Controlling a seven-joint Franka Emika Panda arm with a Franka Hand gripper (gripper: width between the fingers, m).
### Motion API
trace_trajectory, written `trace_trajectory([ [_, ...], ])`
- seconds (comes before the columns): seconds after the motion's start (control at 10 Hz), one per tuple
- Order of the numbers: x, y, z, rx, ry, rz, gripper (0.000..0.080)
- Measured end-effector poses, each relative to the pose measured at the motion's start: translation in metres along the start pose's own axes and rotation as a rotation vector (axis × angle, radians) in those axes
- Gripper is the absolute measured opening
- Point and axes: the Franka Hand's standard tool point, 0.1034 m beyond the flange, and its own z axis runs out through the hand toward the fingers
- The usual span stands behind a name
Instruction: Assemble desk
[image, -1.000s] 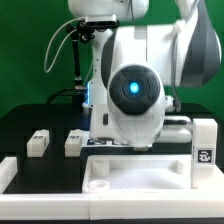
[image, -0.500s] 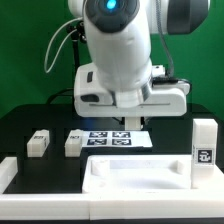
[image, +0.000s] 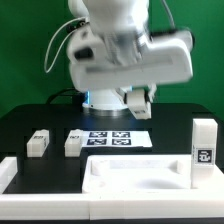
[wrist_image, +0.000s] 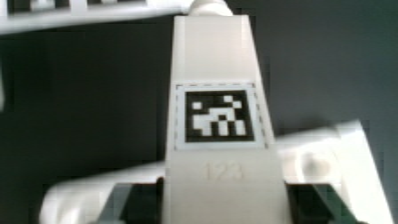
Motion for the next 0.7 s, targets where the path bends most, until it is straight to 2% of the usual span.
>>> trace_trajectory([
  [0.1, -0.002, 0.003, 0.000, 0.001, 0.125, 0.006, 0.0290],
  [0.2, -0.009, 0.004, 0.005, -0.002, 0.153, 0.005, 0.0290],
  [0.3, -0.002, 0.004, 0.003, -0.011, 0.234, 0.002, 0.0290],
  [0.6, 0.008, 0.009, 0.001, -0.039, 0.449, -0.006, 0.0290],
  [0.7, 0.016, 0.011, -0.006, -0.050, 0.502, -0.018, 0.0290],
])
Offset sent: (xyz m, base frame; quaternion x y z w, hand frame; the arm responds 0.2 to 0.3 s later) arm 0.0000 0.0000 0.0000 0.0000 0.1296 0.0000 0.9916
